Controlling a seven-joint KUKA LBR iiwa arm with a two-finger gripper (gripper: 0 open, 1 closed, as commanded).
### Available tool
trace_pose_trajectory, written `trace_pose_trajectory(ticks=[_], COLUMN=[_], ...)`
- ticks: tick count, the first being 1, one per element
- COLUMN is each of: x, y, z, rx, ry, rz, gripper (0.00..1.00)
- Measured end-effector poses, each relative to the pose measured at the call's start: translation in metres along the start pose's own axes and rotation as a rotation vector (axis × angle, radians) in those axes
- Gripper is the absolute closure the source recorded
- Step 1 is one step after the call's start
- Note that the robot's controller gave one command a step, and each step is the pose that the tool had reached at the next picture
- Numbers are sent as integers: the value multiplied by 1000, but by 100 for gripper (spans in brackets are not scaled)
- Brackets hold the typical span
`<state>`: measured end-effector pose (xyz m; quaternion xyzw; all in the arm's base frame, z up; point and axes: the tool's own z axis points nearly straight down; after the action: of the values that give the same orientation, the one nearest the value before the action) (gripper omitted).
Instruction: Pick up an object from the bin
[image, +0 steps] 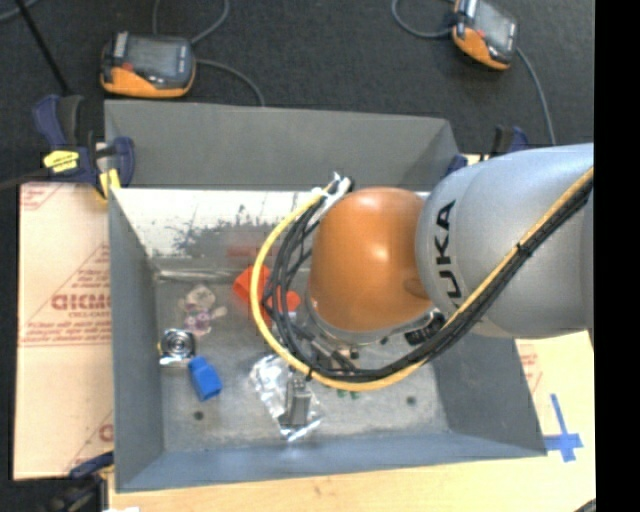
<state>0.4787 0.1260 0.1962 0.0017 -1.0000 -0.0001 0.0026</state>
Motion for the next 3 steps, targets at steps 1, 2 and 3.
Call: trace_pose_trajectory(ticks=[1, 2, 3], x=[-80, -83, -81], y=[-48, -35, -33], z=[120, 122, 118], rx=[-2, 1, 0], ry=[-12, -15, 6], rz=[142, 89, 90], gripper=[0, 0, 100])
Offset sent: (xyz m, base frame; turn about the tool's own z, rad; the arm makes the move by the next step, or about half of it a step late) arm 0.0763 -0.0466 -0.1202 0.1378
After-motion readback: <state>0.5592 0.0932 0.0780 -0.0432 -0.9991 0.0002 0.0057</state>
